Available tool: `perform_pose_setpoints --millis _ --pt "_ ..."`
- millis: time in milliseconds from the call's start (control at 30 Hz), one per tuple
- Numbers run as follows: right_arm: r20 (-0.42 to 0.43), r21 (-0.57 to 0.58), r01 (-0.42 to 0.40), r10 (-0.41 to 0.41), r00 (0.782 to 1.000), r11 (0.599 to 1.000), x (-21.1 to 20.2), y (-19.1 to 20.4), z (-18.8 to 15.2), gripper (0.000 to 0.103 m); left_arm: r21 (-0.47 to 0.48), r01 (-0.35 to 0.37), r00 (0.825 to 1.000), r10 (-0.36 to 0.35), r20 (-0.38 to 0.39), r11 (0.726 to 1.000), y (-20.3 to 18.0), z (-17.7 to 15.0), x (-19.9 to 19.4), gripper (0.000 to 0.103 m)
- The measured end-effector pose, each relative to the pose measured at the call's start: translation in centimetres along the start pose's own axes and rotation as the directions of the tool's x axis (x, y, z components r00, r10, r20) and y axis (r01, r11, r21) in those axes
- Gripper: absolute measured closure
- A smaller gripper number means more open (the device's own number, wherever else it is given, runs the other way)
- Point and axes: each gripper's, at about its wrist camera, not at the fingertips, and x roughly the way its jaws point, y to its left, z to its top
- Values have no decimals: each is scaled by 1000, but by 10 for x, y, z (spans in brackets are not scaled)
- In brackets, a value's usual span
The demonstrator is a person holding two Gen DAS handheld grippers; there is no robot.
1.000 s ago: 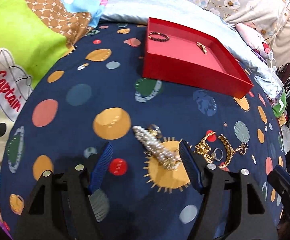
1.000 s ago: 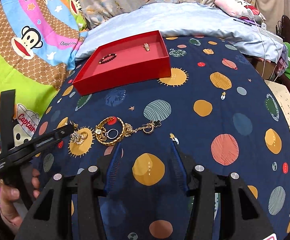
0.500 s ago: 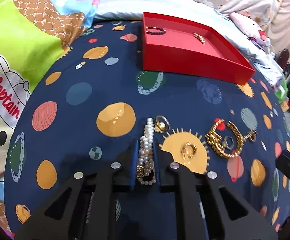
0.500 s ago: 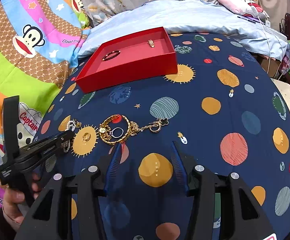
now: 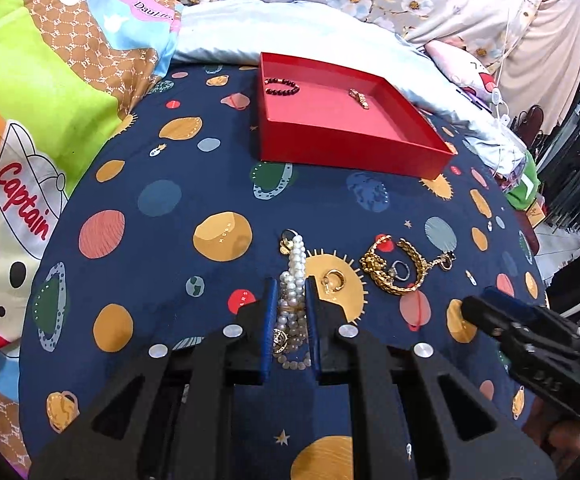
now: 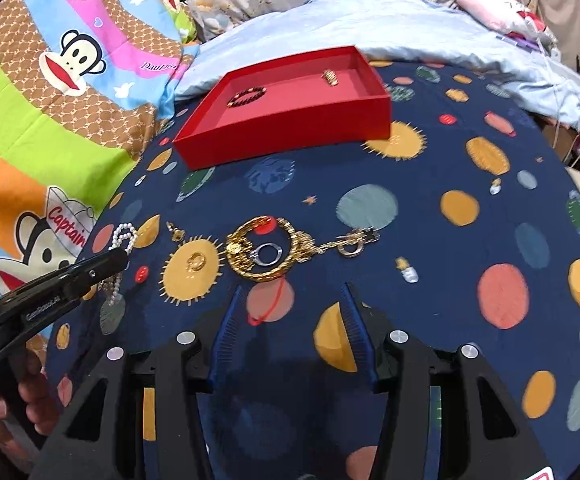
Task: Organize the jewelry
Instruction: 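Grasp the pearl bracelet with the left tool and lift it, then grasp the gold bangle with the right tool while the left tool holds the pearls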
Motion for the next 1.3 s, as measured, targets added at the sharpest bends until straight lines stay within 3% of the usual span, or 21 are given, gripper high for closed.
perform_pose_setpoints --millis 300,800,1000,1200,1300 --pt "-24 40 -26 27 999 999 26 7 11 83 -5 7 1000 -7 -13 1000 0 -5 3 90" --pt "-50 -80 -59 55 997 995 46 40 18 84 -13 8 1000 -9 -22 1000 6 -6 10 90" --pt "-97 -136 -37 24 995 990 63 43 19 84 -20 13 1000 -14 -26 1000 8 -5 10 90" --pt "-112 -181 -32 12 994 983 65 41 19 92 -31 13 1000 -14 -28 999 12 -4 11 90" --pt "-97 -129 -61 49 994 990 55 34 18 94 -30 11 1000 -11 -24 999 12 -3 11 90"
